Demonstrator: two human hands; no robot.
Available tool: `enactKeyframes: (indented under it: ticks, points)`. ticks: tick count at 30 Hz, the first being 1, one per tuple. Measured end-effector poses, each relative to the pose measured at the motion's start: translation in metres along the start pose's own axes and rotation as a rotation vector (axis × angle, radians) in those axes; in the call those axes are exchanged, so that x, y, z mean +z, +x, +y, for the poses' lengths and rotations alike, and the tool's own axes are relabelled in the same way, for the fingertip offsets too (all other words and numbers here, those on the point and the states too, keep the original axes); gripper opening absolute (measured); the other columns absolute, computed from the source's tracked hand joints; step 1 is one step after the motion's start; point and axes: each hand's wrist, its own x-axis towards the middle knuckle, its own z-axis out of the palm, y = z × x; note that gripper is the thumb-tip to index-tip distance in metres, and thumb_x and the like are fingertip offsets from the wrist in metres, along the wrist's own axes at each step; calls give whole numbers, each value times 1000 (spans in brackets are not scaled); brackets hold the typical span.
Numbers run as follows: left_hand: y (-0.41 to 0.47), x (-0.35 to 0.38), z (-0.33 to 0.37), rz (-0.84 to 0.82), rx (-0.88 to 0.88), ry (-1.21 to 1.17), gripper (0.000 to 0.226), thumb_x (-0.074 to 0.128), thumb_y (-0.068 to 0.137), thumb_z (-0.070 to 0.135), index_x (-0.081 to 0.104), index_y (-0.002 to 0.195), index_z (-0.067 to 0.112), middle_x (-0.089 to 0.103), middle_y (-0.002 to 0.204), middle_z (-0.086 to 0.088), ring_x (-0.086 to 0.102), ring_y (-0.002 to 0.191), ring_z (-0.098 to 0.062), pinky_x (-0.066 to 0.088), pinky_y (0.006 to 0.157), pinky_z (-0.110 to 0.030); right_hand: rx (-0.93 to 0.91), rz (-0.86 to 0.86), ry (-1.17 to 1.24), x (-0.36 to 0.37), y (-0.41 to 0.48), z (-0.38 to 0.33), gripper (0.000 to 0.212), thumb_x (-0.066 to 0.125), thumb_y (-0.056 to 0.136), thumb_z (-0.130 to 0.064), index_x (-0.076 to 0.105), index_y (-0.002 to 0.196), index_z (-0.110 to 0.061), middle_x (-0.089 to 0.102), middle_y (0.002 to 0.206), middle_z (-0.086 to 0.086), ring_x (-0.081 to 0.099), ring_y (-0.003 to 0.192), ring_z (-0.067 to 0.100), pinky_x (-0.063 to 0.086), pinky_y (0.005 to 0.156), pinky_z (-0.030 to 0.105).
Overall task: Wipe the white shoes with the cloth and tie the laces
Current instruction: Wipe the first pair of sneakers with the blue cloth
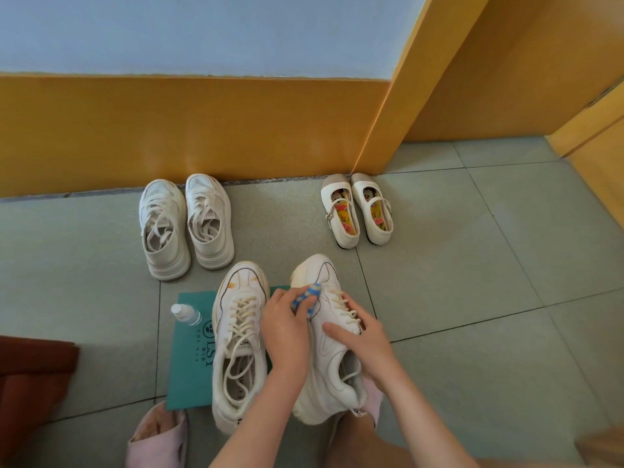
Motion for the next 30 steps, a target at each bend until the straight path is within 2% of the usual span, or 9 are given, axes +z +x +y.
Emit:
enactKeyframes:
  ticks: [4, 8, 12, 14, 17, 20, 25, 28, 30]
  points:
    - [-17, 0, -4, -24, 23, -31, 10, 64, 86, 25, 69, 94, 24, 58, 87, 10, 55, 82, -8, 37, 66, -13, 10, -34, -19, -3, -2, 0, 64, 77, 76, -16, 49, 131, -33, 59, 111, -24, 59, 100, -10, 50, 88, 16]
    - [-26, 2, -6, -45, 22, -71, 12, 66, 84, 24, 71, 95, 22, 60, 90, 9, 57, 86, -9, 46, 75, -25, 24, -82, -13, -7, -3, 0, 61, 72, 80, -29, 45, 135, -34, 57, 124, -18, 55, 110, -6, 47, 97, 22]
    - [-37, 0, -9, -79, -17, -145, 12, 67, 84, 22, 71, 95, 22, 58, 88, 7, 58, 87, -12, 48, 77, -28, 17, -90, -36, -5, -5, -1, 65, 65, 76, -45, 43, 137, -36, 55, 129, -15, 53, 117, -1, 42, 105, 29]
    - [-47, -2, -13, -107, -67, -200, 10, 67, 84, 21, 70, 93, 25, 58, 89, 6, 57, 90, -13, 48, 80, -27, 15, -79, -37, -5, -5, 1, 63, 64, 80, -43, 43, 138, -34, 55, 131, -13, 53, 118, 1, 42, 106, 32]
    - [-61, -9, -10, -152, -95, -228, 11, 68, 83, 19, 68, 89, 28, 57, 86, 5, 57, 82, -11, 42, 71, -15, 29, -60, -10, -7, -6, 3, 54, 60, 86, -36, 43, 137, -34, 56, 130, -9, 55, 116, 4, 44, 104, 32]
    - [-44, -12, 5, -108, -65, -228, 11, 68, 83, 20, 69, 93, 24, 57, 88, 6, 56, 81, -6, 40, 69, -12, 18, -57, -28, -5, -5, 4, 55, 61, 87, -35, 42, 139, -33, 55, 130, -12, 53, 117, 1, 42, 106, 30]
    - [-9, -2, 24, -121, -3, -127, 16, 65, 85, 23, 69, 101, 22, 57, 95, 5, 55, 90, -12, 45, 77, -26, 9, -69, -25, 0, -5, 4, 59, 62, 86, -38, 40, 141, -32, 53, 133, -15, 50, 122, 1, 38, 110, 33]
    - [-18, 1, 18, -133, 12, -126, 14, 66, 84, 23, 69, 98, 25, 57, 93, 7, 55, 90, -12, 46, 76, -26, 24, -86, -18, -2, -5, 4, 64, 62, 79, -49, 40, 139, -39, 53, 135, -12, 52, 121, 3, 40, 108, 35]
    - [-26, 0, 11, -129, -2, -161, 14, 67, 84, 23, 69, 97, 27, 57, 93, 8, 56, 90, -10, 46, 75, -22, 32, -94, -19, -3, -4, 4, 59, 60, 83, -46, 39, 137, -41, 54, 133, -11, 54, 119, 3, 41, 107, 34]
